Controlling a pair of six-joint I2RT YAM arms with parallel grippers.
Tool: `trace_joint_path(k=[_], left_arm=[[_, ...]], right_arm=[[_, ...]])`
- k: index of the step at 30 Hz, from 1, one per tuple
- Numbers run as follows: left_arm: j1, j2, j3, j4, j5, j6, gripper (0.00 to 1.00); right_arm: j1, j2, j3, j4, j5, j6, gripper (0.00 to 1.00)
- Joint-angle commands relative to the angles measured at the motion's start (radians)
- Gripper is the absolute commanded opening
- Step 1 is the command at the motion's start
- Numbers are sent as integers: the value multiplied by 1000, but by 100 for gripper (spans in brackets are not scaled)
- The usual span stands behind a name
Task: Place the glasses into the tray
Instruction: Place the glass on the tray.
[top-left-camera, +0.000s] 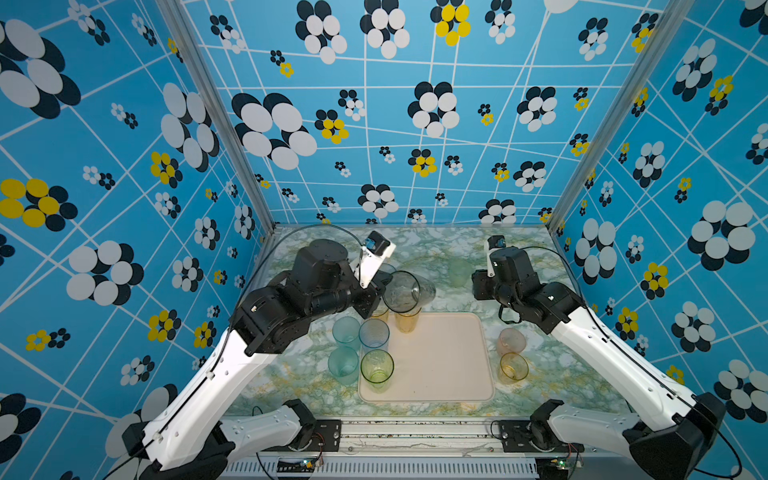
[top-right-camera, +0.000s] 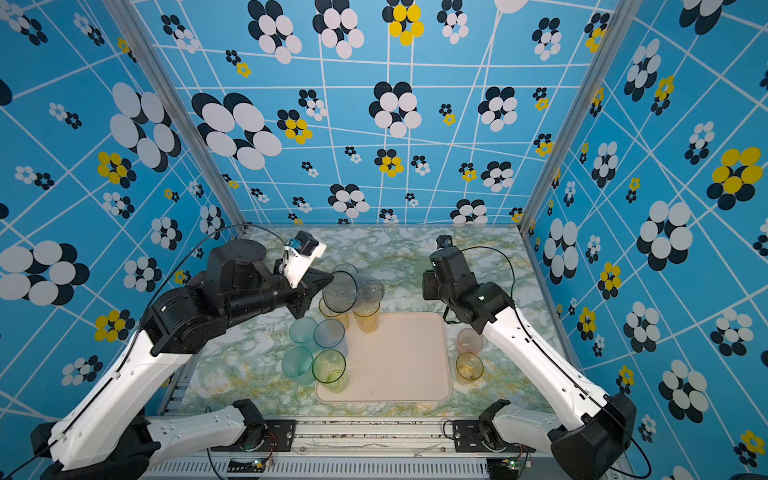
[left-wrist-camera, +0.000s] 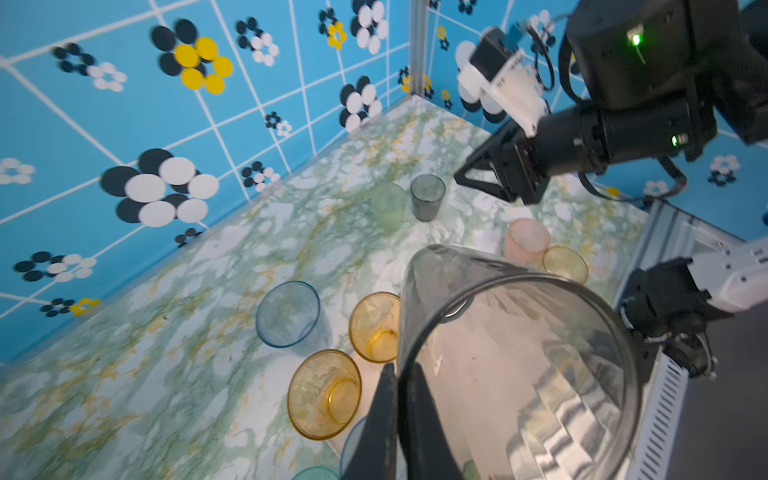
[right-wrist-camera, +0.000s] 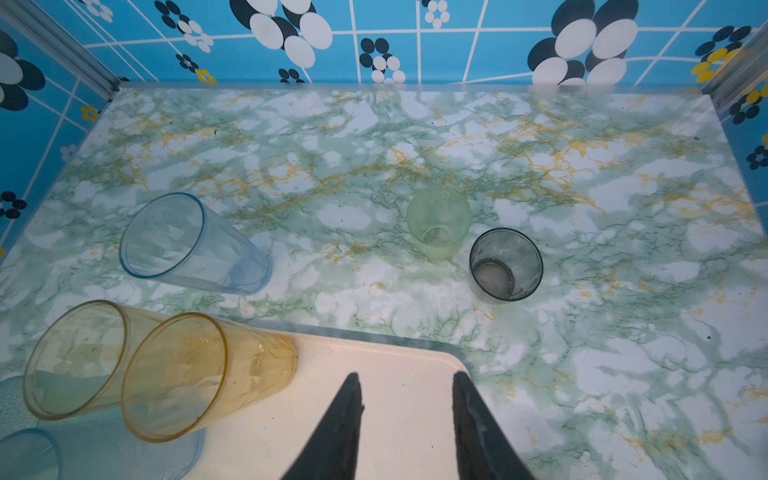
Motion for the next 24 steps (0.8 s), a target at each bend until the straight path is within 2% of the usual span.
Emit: trace_joint_path(k=[1,4,10,18,24], left_arm=[[-97,73,33,-111,-41,18,0],[-150,134,12,-118,-60,0,0],[-156,172,-130,-55,-132,-34,0],[-122,236,-223,14,-110,-48,0],[-57,265,-272,36,-101,-61,0]], right_arm=[[-10,-29,-15,-17,22,28,39],[-9,-34,-13,-22,10,34,39],[-10,-34,-16,-19,-14,40,39],[-10,-5,-21,-5,-49,40,39],[-11,10,-26,-1,-60,39,39]])
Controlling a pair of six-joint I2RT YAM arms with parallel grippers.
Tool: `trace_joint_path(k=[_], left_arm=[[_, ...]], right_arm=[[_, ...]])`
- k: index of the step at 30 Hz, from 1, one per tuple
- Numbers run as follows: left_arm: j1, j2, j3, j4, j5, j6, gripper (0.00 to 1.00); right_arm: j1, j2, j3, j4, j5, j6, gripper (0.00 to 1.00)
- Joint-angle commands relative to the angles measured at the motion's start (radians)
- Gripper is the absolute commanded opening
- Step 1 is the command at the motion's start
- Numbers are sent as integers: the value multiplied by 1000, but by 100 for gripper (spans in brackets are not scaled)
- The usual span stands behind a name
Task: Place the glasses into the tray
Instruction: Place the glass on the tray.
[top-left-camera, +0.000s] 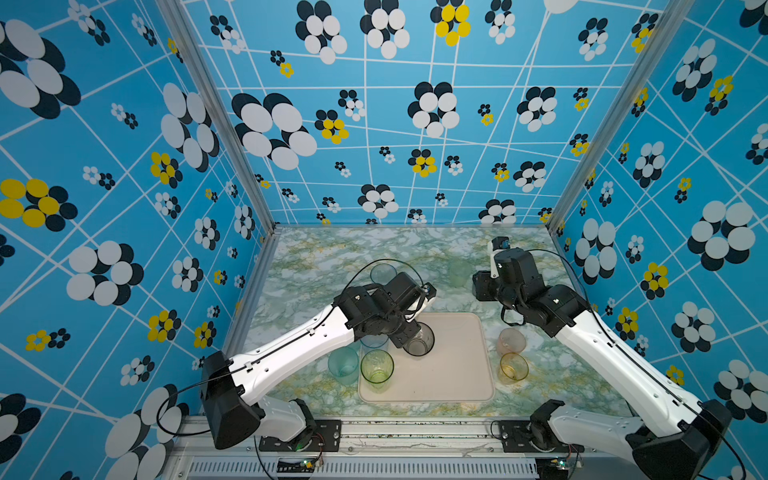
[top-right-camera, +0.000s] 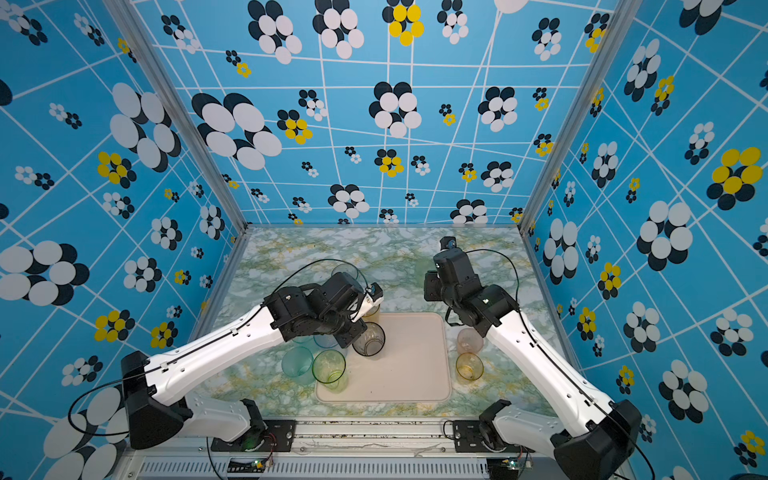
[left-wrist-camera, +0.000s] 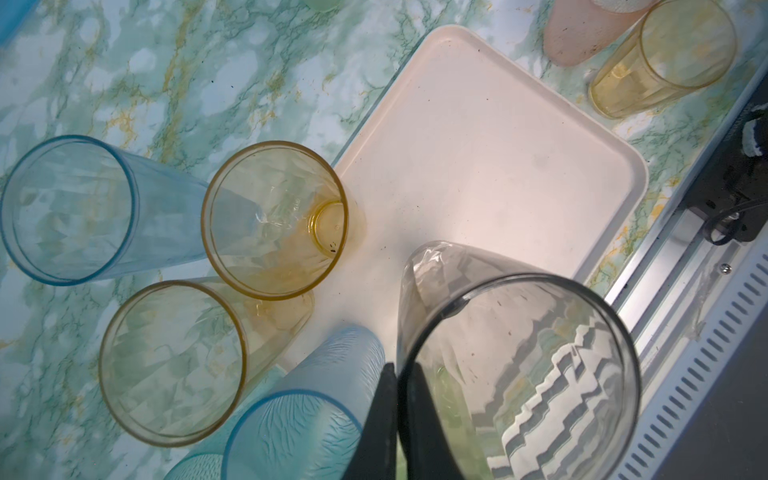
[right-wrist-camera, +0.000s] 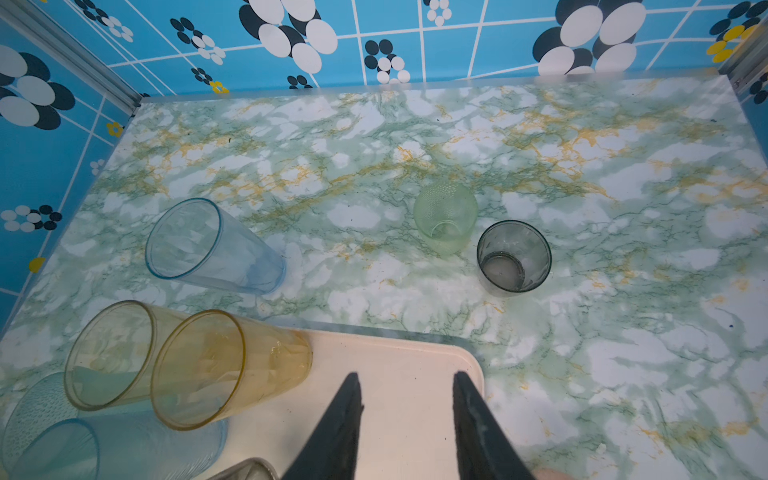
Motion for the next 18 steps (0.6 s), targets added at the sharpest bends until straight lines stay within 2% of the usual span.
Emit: trace_joint_path(k=[1,11,18], left_arm=[[41,7,-28,45,19,-20,0],[85,64,-42,66,55,-11,0],[89,90,-37,44,35,-12,0]], right_arm=[[-4,17,-12,1,-17,6,39],[-4,67,-1,17,-40,3,39],[-4,93,5,22,-59,0,39]])
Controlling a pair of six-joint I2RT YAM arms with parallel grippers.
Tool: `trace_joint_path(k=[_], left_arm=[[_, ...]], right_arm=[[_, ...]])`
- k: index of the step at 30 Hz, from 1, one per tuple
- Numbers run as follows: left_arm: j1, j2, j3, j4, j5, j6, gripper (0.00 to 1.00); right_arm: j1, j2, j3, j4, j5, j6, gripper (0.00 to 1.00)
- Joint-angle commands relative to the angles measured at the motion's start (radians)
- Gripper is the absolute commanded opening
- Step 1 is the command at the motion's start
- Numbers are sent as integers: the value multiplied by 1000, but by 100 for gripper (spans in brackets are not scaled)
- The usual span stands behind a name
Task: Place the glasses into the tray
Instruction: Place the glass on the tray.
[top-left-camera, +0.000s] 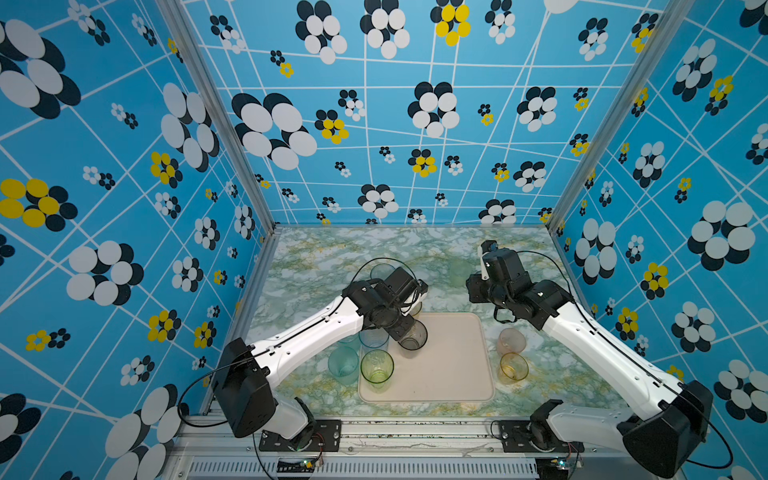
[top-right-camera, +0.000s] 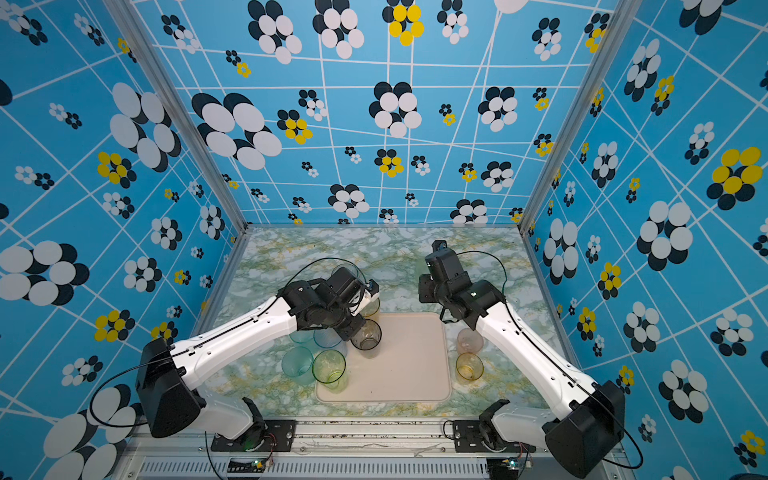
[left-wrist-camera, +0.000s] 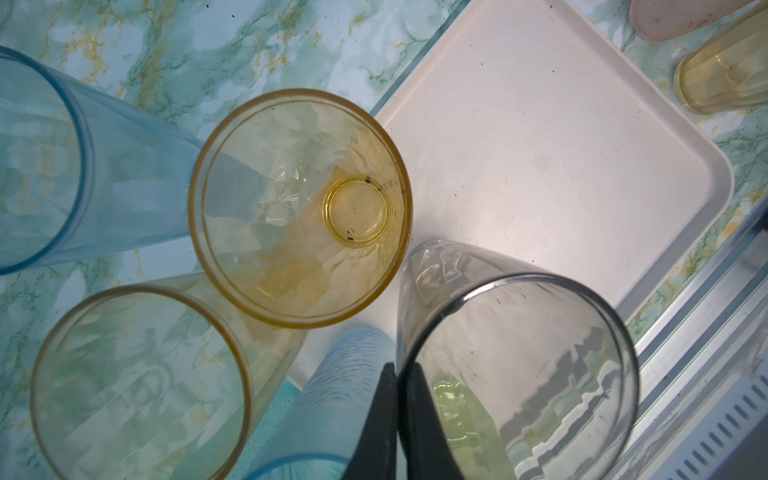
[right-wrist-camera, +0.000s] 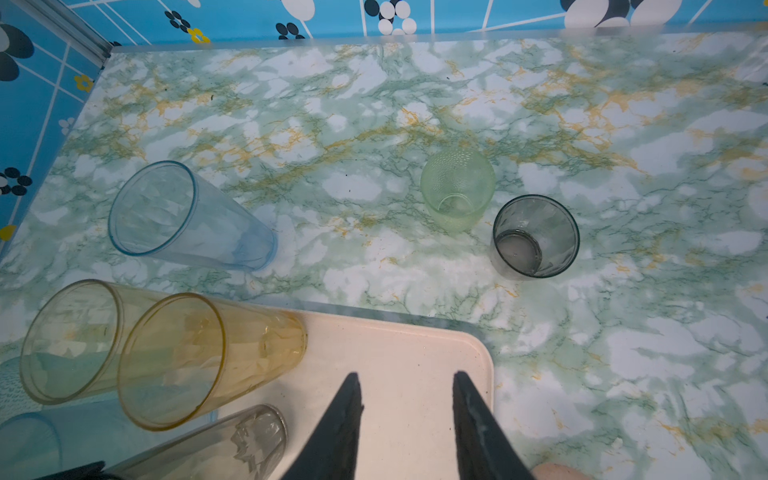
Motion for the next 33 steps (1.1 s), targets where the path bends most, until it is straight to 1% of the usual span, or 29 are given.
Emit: trace_joint_path(k=[1,9,26,33], left_arm=[[8,5,0,-4,-5,-6,0],[10,34,14,-33,-18,-1,0],[23,33,5,-33,-45,-1,0],[23,33,3,-49,-45,1,11]], right_arm=[[-4,16,9,21,-25,0,39],[-4,38,12,22,-35,-3,39],[-5,55,15,23,-48,-3,39],[-5,58,19,25,-56,-3,39]])
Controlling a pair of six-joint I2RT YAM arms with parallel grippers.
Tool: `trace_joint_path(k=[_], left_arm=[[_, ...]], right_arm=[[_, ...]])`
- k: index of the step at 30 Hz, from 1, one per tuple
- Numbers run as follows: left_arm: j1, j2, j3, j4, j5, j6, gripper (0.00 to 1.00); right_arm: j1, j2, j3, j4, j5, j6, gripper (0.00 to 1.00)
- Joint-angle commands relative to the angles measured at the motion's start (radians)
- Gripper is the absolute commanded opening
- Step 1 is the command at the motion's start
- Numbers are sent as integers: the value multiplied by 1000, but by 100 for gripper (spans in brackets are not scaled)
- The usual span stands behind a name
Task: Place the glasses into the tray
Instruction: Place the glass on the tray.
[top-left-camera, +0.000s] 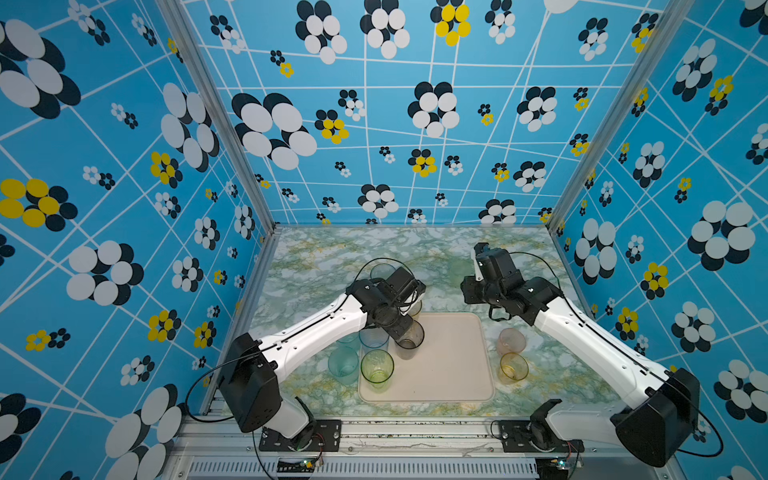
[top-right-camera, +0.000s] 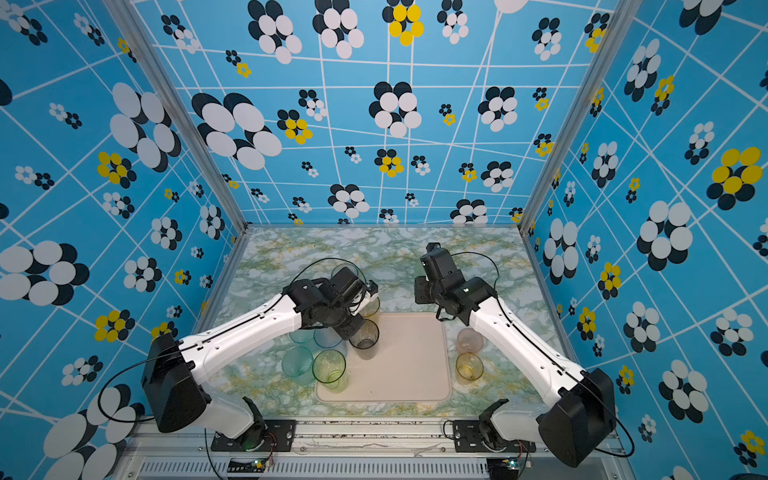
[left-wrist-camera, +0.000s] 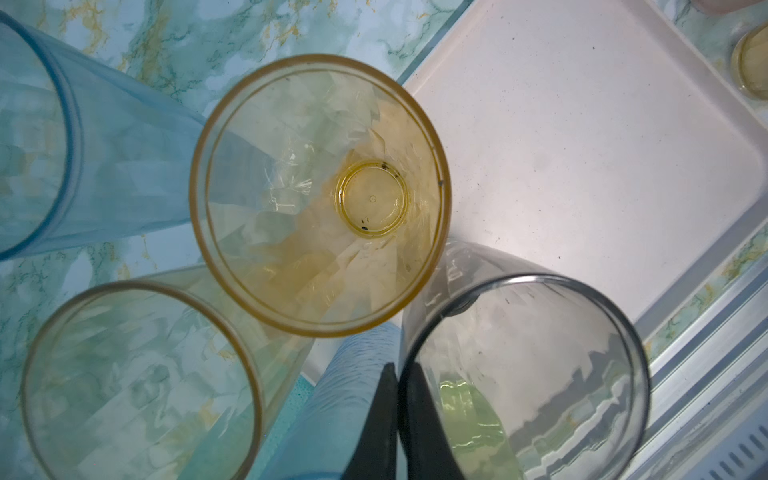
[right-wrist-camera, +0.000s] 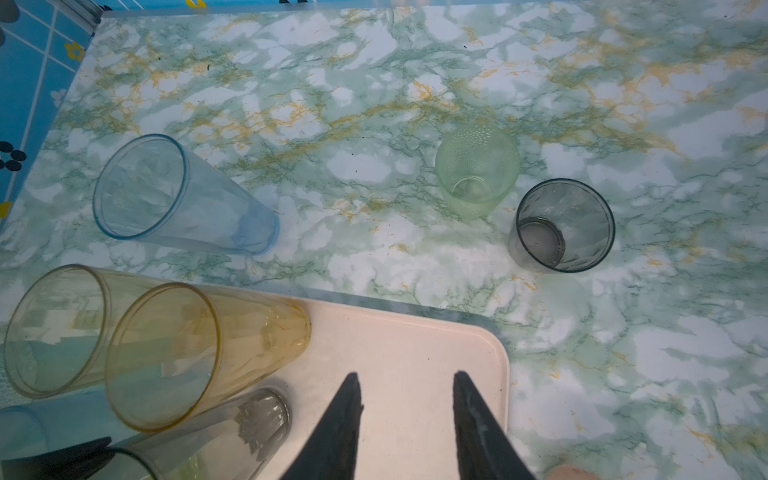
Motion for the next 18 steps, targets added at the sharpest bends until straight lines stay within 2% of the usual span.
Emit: trace_joint_path(k=[1,4,18], left_arm=[[9,4,4,-37,-19,1,12],[9,-2,7,-41,-18,1,18],[8,-49,20,-35,-25,5,24]], right_arm=[[-3,8,22,18,-13,-3,39],[-4,11,24,17,-17,-2,40],[-5,29,42,8,-29,-5,39]])
